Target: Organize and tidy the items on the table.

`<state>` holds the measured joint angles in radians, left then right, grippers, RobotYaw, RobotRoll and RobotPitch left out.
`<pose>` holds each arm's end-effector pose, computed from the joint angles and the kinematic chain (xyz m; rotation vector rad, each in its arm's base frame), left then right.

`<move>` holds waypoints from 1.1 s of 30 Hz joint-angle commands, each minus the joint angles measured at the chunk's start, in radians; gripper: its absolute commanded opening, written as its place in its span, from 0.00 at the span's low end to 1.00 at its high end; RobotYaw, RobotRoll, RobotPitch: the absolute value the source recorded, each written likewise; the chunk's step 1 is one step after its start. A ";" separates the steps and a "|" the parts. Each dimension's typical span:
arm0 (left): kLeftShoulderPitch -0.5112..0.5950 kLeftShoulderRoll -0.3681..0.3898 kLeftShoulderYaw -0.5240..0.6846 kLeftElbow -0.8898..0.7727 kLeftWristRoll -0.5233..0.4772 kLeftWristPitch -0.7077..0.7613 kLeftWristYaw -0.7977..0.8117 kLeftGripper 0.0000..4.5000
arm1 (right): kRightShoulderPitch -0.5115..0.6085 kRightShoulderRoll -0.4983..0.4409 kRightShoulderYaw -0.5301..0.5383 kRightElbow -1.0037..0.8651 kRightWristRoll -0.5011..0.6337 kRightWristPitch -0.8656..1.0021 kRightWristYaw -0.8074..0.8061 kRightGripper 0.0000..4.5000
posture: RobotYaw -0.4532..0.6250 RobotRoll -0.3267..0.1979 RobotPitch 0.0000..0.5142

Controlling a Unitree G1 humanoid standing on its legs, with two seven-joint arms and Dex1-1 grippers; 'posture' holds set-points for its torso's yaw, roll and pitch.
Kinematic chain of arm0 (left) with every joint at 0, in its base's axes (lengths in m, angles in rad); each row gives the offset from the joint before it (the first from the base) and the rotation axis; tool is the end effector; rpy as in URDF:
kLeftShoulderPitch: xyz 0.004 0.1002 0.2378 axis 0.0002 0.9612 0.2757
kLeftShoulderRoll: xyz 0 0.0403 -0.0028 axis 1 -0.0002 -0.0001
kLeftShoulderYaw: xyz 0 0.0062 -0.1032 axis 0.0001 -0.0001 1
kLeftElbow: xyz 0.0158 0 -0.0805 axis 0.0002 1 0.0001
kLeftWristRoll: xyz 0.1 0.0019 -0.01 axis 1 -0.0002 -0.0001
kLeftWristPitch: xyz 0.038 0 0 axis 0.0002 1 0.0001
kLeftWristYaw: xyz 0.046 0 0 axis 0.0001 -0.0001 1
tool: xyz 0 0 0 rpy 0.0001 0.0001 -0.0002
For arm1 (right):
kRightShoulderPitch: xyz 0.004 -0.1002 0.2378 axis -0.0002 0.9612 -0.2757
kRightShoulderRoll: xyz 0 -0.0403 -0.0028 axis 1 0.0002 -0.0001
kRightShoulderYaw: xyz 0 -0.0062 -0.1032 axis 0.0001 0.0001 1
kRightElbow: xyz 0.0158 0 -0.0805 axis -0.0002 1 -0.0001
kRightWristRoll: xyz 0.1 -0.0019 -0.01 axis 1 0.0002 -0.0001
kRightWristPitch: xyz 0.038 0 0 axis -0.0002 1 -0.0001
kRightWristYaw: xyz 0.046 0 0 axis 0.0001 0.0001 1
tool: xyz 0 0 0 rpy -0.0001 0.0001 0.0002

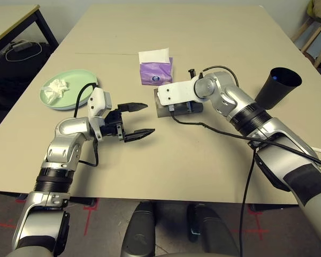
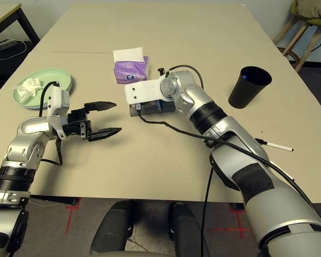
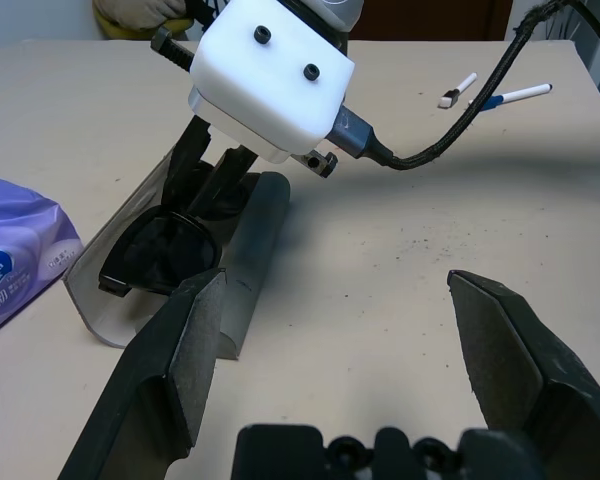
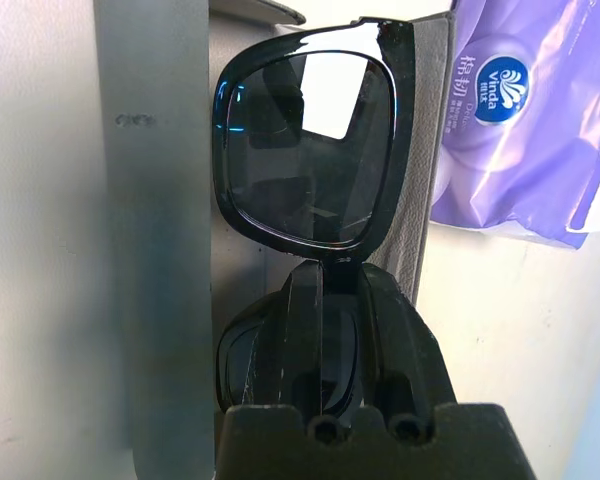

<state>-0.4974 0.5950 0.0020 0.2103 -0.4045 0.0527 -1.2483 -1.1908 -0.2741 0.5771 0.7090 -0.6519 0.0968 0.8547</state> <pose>0.2854 0.2447 0.1612 0.3059 -0.1114 -1.2241 0.3542 -0.0693 0.2238 -1.5166 0.1358 0.8921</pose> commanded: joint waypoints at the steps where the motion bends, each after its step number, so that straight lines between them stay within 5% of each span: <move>1: 0.015 0.008 -0.004 -0.024 0.008 0.003 -0.002 1.00 | 0.001 0.013 0.016 -0.002 -0.008 -0.003 0.002 0.07 | 0.71 0.62 0.23; 30: 0.005 0.006 -0.008 -0.012 0.018 0.002 -0.005 1.00 | -0.013 0.026 0.008 0.011 -0.008 0.052 0.037 0.07 | 0.70 0.62 0.22; 33: 0.000 0.004 -0.008 -0.003 0.020 0.000 -0.006 1.00 | -0.021 0.022 0.001 0.004 -0.004 0.056 0.040 0.31 | 0.68 0.62 0.21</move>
<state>-0.4976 0.5953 0.0012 0.2092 -0.3935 0.0543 -1.2484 -1.1925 -0.2534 0.5825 0.7116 -0.6638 0.1455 0.8833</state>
